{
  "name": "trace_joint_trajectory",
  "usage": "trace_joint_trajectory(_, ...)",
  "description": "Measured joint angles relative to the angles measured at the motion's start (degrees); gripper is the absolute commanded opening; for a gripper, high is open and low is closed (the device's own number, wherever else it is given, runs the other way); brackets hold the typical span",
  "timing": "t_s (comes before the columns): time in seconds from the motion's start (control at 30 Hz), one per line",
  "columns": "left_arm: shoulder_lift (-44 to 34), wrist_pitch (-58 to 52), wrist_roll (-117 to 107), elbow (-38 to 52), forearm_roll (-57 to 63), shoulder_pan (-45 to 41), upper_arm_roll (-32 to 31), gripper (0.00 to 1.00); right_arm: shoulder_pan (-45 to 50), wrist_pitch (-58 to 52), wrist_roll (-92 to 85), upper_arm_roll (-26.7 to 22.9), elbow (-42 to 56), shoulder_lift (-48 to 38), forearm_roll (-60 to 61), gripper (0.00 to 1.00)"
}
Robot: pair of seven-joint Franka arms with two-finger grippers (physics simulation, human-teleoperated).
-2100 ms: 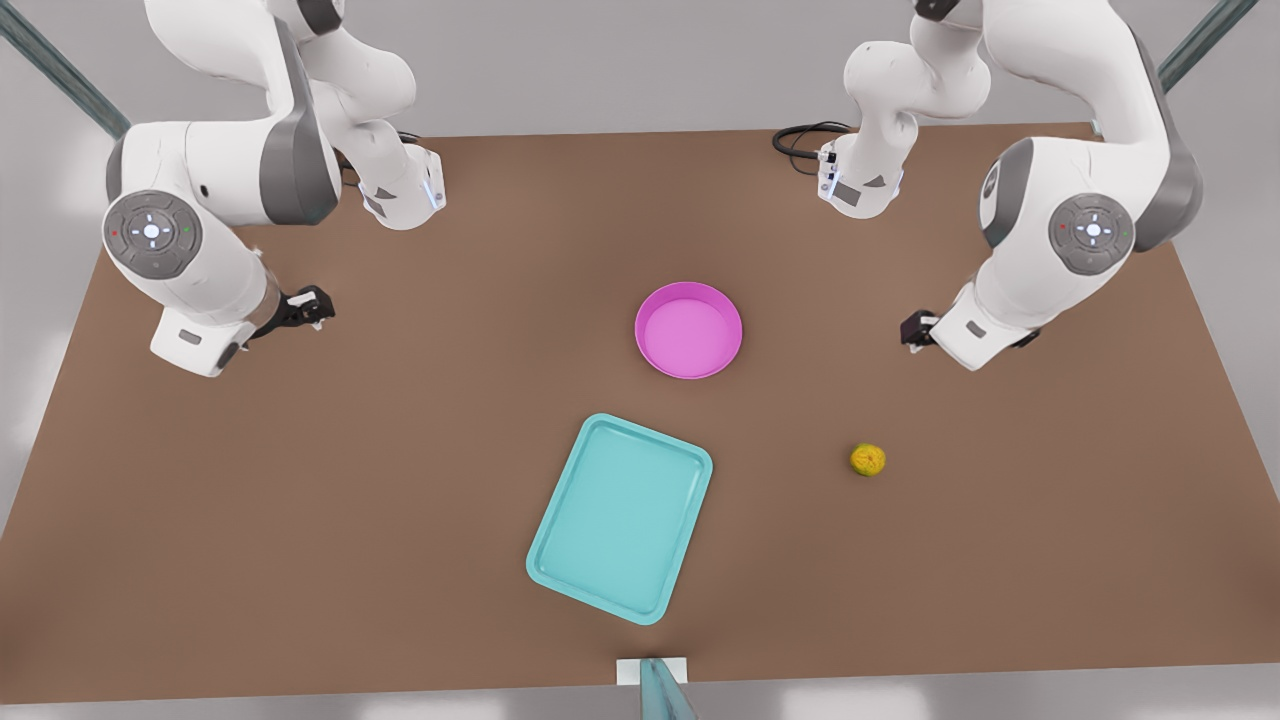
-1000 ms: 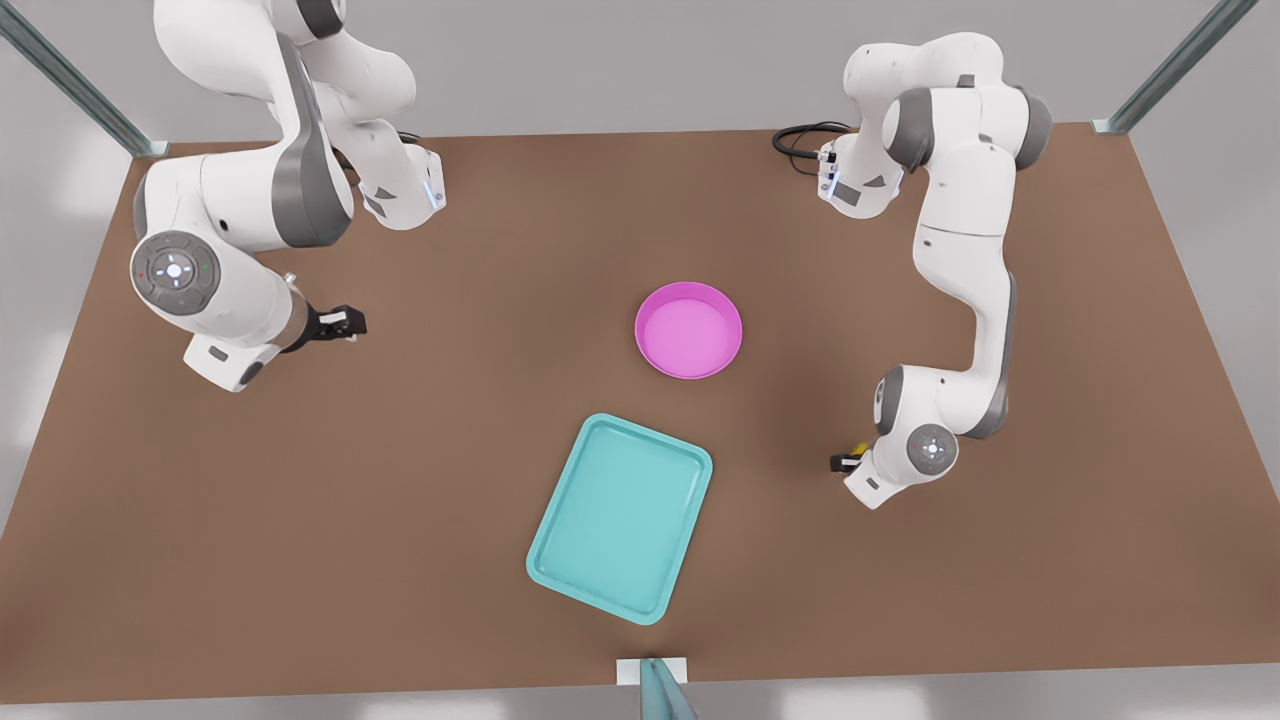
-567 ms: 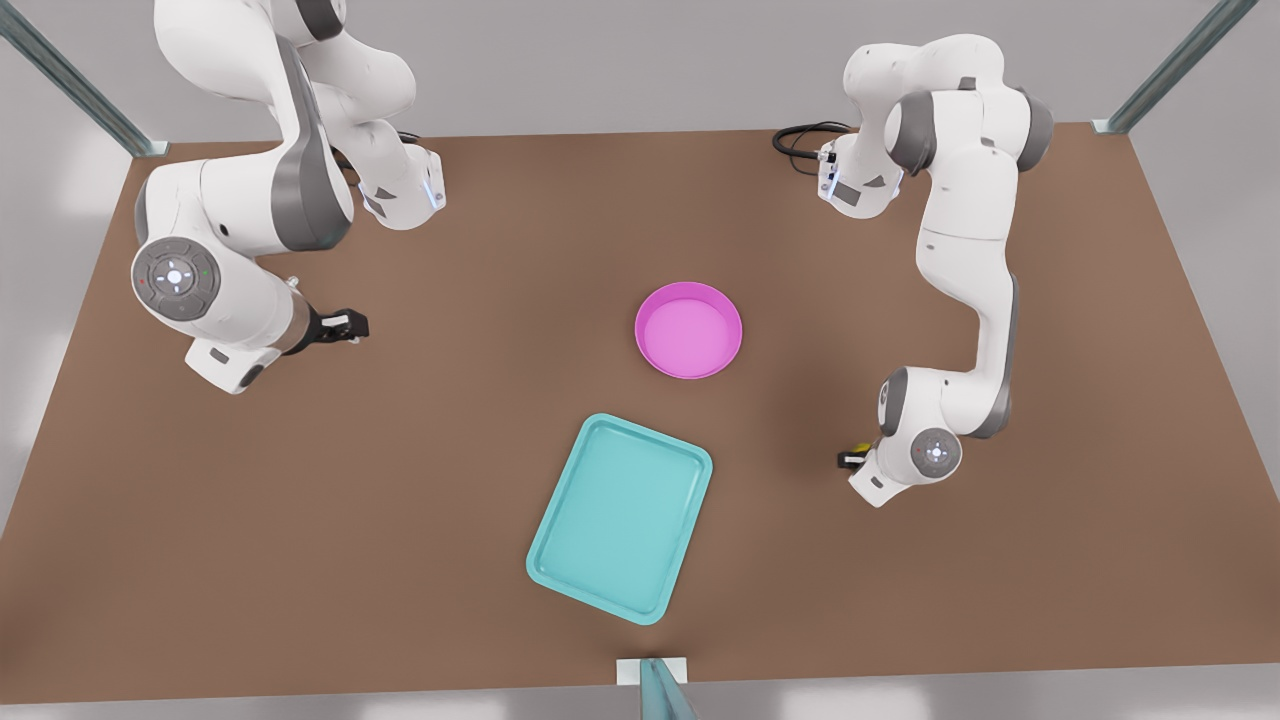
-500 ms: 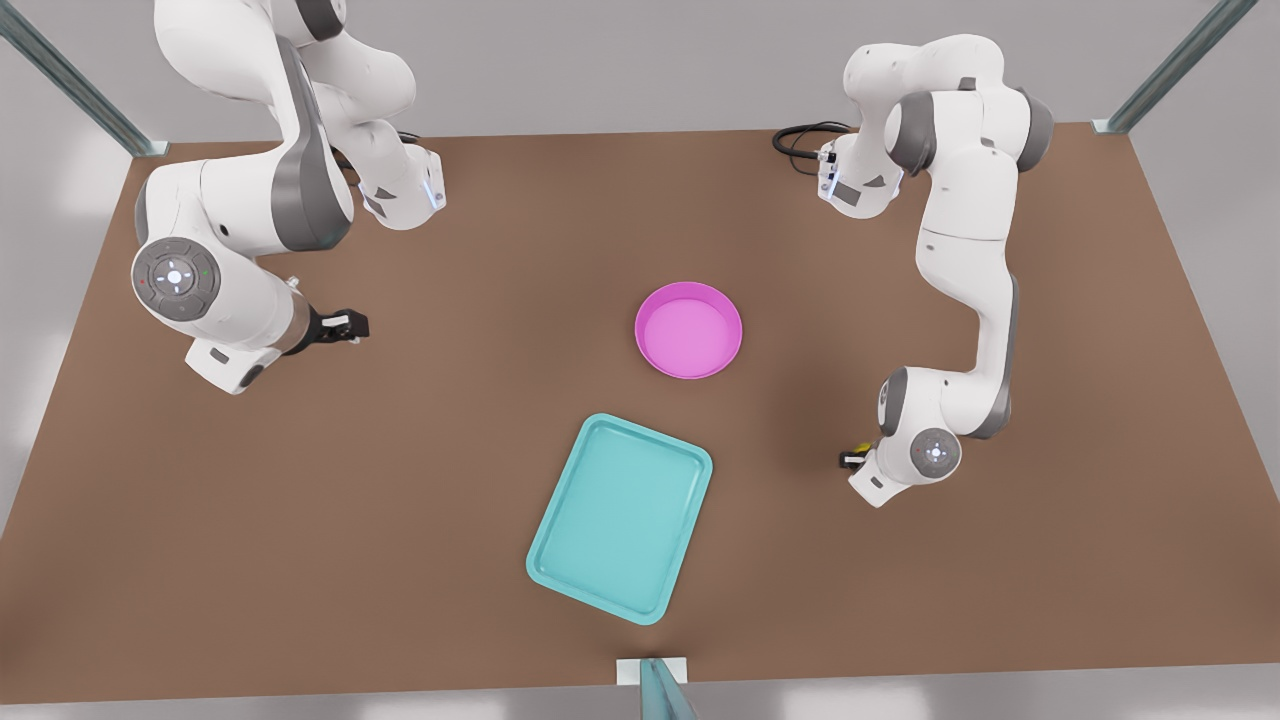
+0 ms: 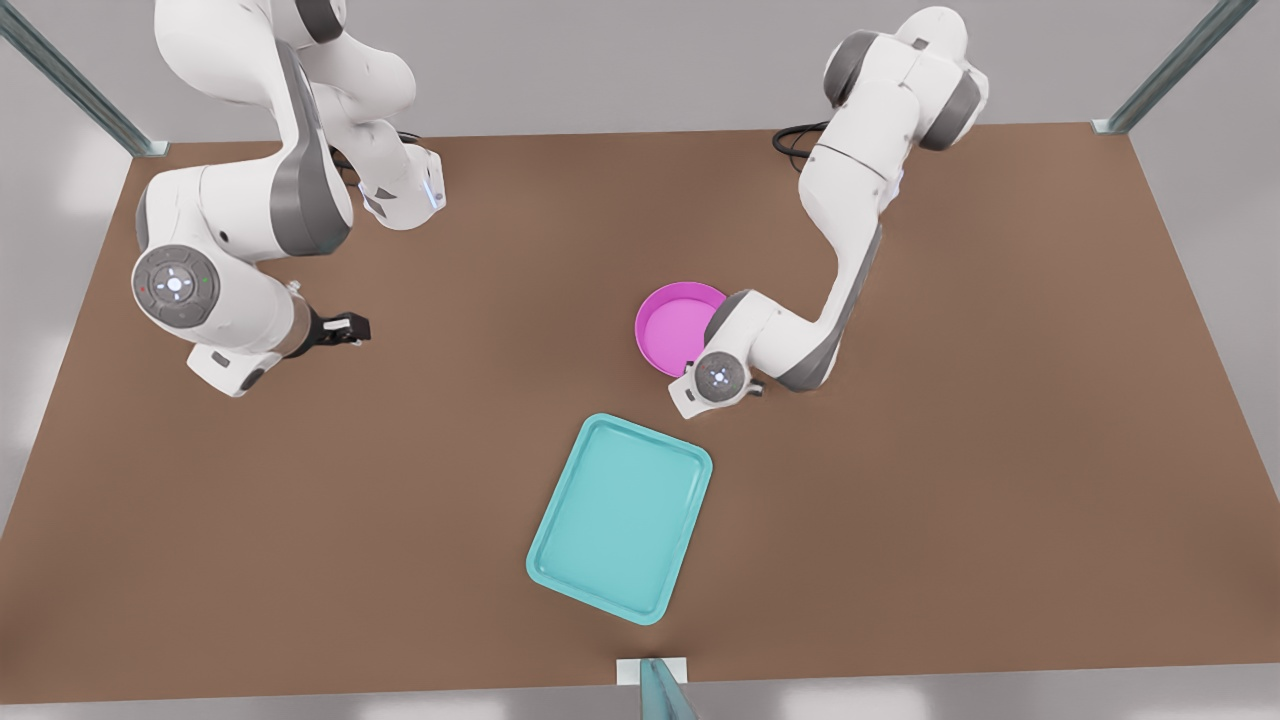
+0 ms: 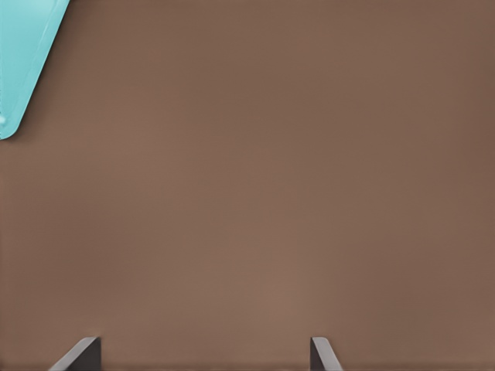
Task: Place the orange on the plate with the left arm and the plate on the tray with the right arm
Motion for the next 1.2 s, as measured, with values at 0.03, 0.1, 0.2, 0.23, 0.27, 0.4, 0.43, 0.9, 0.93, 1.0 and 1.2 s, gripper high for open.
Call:
trace_joint_trajectory(0.03,-0.17,-0.93,-1.14,-0.98,0.01,-0.7,-0.01,0.62,0.0,0.0,0.03,0.0,0.02,0.05,0.04,1.0)
trace_joint_trajectory(0.1,-0.64,-2.64,-3.23,-3.17,0.03,-1.51,0.0,0.62,0.0,0.0,0.1,0.0,0.05,0.08,0.1,1.0)
trace_joint_trajectory(0.2,-0.74,-5.93,-6.05,-4.22,-0.17,-4.06,-0.05,0.64,0.0,0.0,0.18,-0.03,0.08,0.21,0.23,1.0)
trace_joint_trajectory(0.23,-0.87,-6.71,-7.03,-4.15,-0.37,-4.83,-0.18,0.64,-0.03,0.0,0.21,-0.05,0.08,0.29,0.3,1.0)
trace_joint_trajectory(0.27,-1.04,-7.37,-8.0,-4.02,-0.55,-5.51,-0.39,0.64,-0.08,0.0,0.23,-0.05,0.08,0.32,0.36,1.0)
trace_joint_trajectory(0.4,-1.09,-9.36,-11.48,-4.18,-1.03,-6.71,-0.68,1.0,-0.09,0.0,0.32,-0.08,0.08,0.42,0.52,1.0)
trace_joint_trajectory(0.43,-1.07,-9.7,-12.24,-4.21,-1.12,-6.77,-0.68,1.0,-0.09,0.0,0.34,-0.07,0.08,0.48,0.54,1.0)
trace_joint_trajectory(0.9,-28.62,-22.83,-7.8,6.79,-2.7,31.7,0.8,1.0,6.6,8.71,0.31,2.01,-14.04,21.1,45.81,1.0)
trace_joint_trajectory(0.93,-30.78,-21.67,-6.85,4.4,-1.23,31.95,-0.32,1.0,7.47,11.22,0.21,3.24,-17.87,19.11,48.05,1.0)
trace_joint_trajectory(1.0,-30.37,-20.52,-5.12,4.99,0.48,31.26,-0.96,1.0,8.36,18.68,-0.14,8.74,-26.14,14.59,51.04,1.0)
trace_joint_trajectory(1.2,-30.44,-20.98,-0.88,5.59,2.16,32.01,-1.58,1.0,16.12,47.23,-1.46,19.73,-36.91,11.49,54.34,1.0)
